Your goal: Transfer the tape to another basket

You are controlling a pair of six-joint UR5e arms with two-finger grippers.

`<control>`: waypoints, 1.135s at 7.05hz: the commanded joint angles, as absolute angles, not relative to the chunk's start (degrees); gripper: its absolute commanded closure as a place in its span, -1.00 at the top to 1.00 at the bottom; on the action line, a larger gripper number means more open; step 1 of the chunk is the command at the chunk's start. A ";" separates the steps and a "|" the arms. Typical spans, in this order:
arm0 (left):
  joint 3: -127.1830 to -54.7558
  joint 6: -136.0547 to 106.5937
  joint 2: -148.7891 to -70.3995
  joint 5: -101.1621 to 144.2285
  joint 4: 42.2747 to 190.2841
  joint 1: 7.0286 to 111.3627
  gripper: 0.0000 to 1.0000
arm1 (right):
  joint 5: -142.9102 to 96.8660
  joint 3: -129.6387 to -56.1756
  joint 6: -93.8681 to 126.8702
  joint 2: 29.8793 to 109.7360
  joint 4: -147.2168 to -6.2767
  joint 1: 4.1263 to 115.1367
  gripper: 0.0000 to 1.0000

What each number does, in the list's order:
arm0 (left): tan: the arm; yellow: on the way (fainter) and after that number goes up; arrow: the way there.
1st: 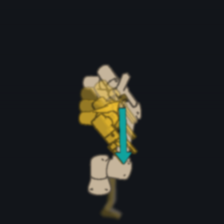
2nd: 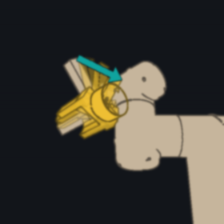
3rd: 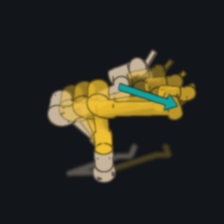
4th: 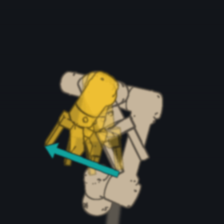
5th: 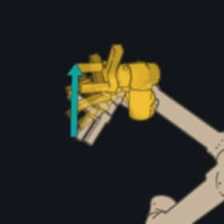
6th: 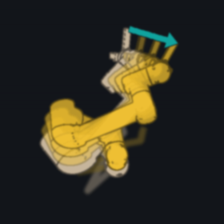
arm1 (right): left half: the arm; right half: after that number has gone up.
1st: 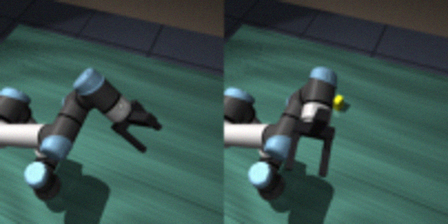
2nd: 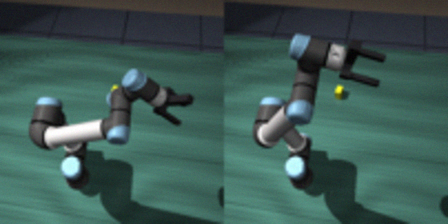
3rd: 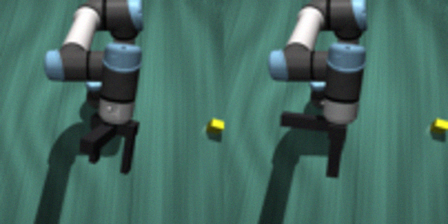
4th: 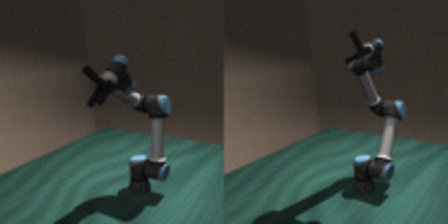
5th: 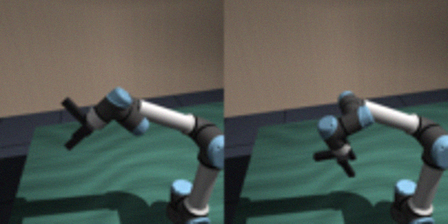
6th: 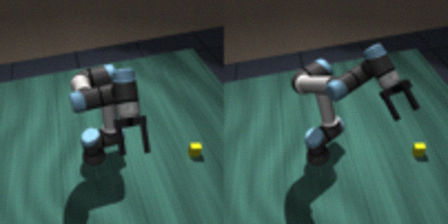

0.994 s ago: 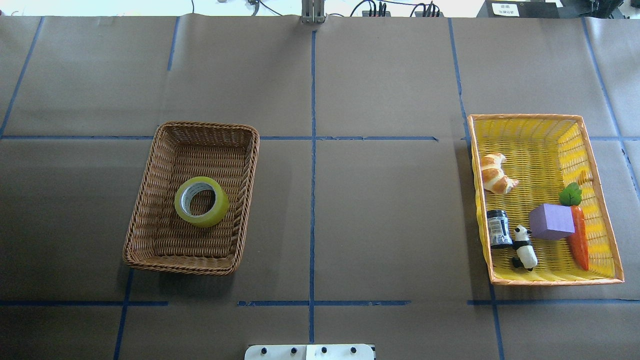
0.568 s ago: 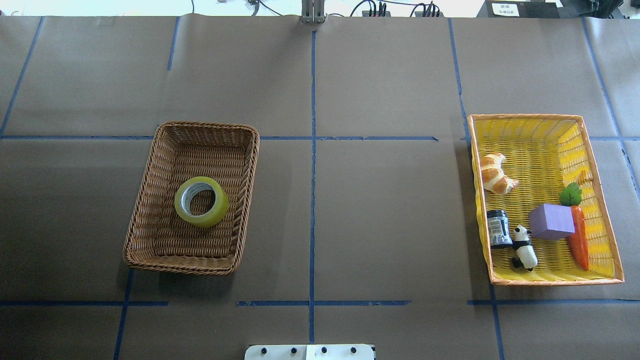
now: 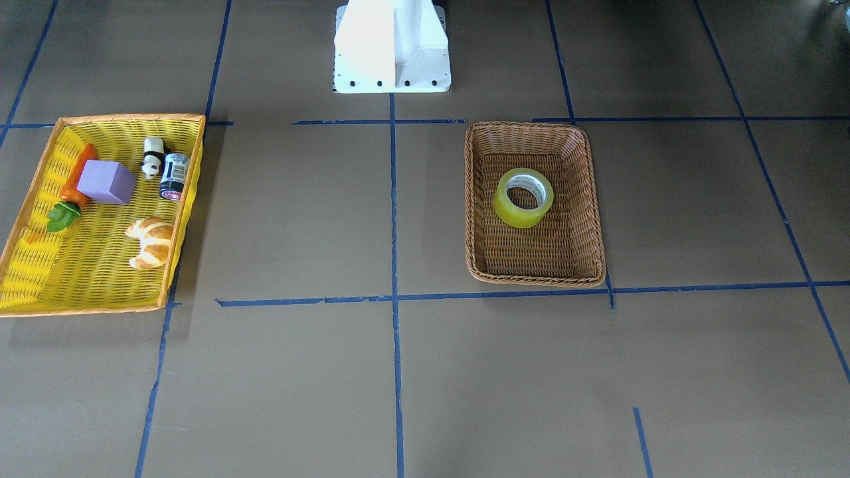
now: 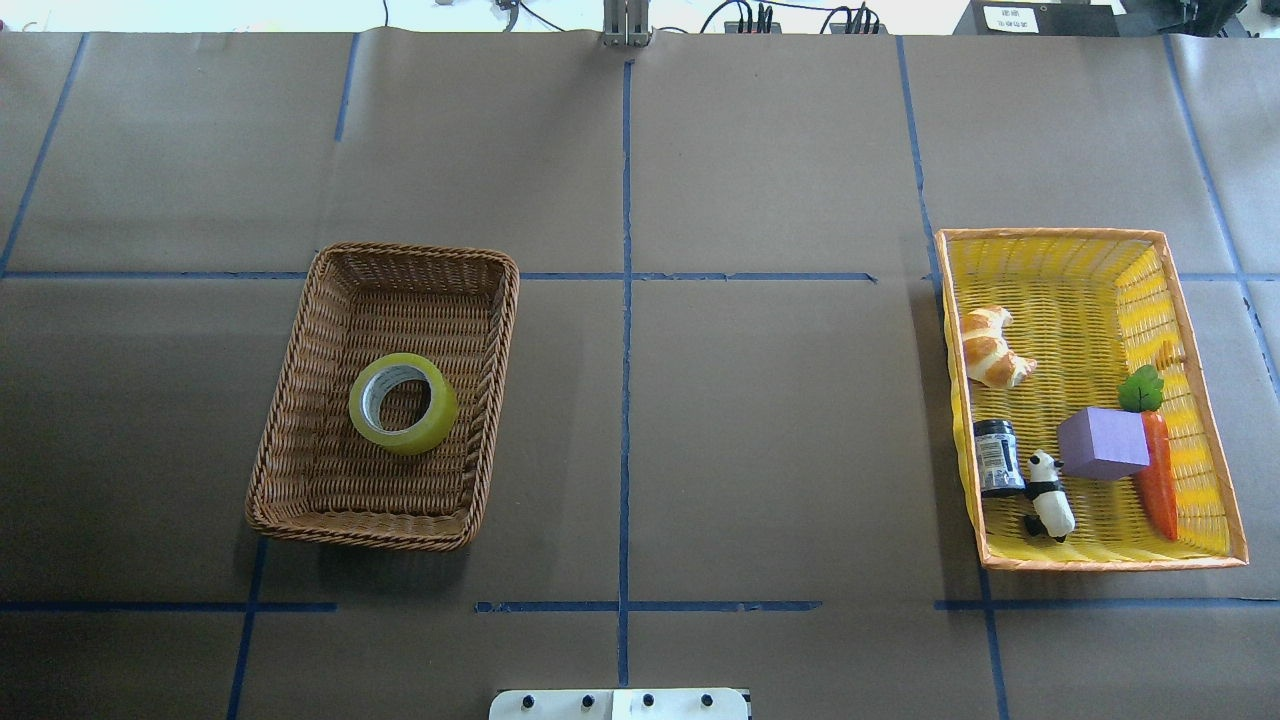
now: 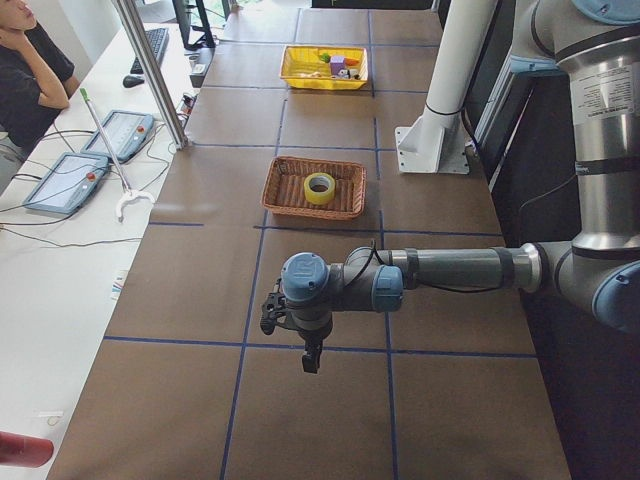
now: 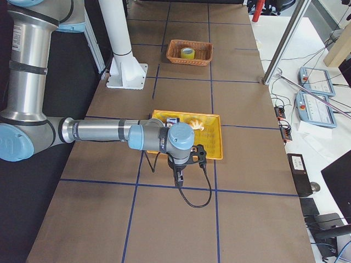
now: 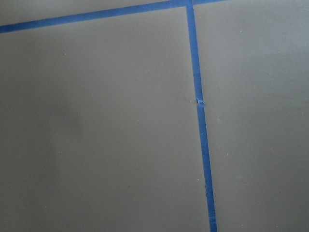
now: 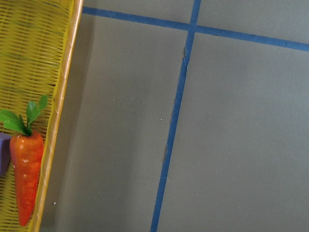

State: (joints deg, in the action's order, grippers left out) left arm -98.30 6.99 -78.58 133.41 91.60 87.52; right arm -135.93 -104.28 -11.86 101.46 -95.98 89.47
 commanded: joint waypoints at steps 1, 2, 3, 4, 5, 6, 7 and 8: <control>-98.44 7.03 -78.75 133.68 91.67 87.54 1.00 | -135.97 -104.24 -11.87 101.51 -95.89 89.39 1.00; -98.35 7.03 -78.75 133.68 91.67 87.45 1.00 | -135.97 -104.24 -11.87 101.51 -95.98 89.38 1.00; -98.35 7.03 -78.58 133.68 91.67 87.45 1.00 | -135.97 -104.24 -11.87 101.43 -95.89 89.38 1.00; -98.35 7.03 -78.14 133.59 91.67 87.54 1.00 | -135.97 -104.24 -11.95 101.43 -95.89 89.38 1.00; -98.35 7.03 -78.13 133.51 91.67 87.54 1.00 | -135.97 -104.24 -11.95 101.43 -95.89 89.38 1.00; -98.35 7.03 -78.05 133.59 91.58 87.54 1.00 | -135.88 -104.24 -11.95 101.43 -95.89 89.38 1.00; -98.35 7.03 -78.05 133.68 91.58 87.54 1.00 | -135.88 -104.24 -11.87 101.43 -95.89 89.38 1.00; -98.44 7.03 -78.13 133.68 91.67 87.54 1.00 | -135.97 -104.33 -11.87 101.43 -95.80 89.38 1.00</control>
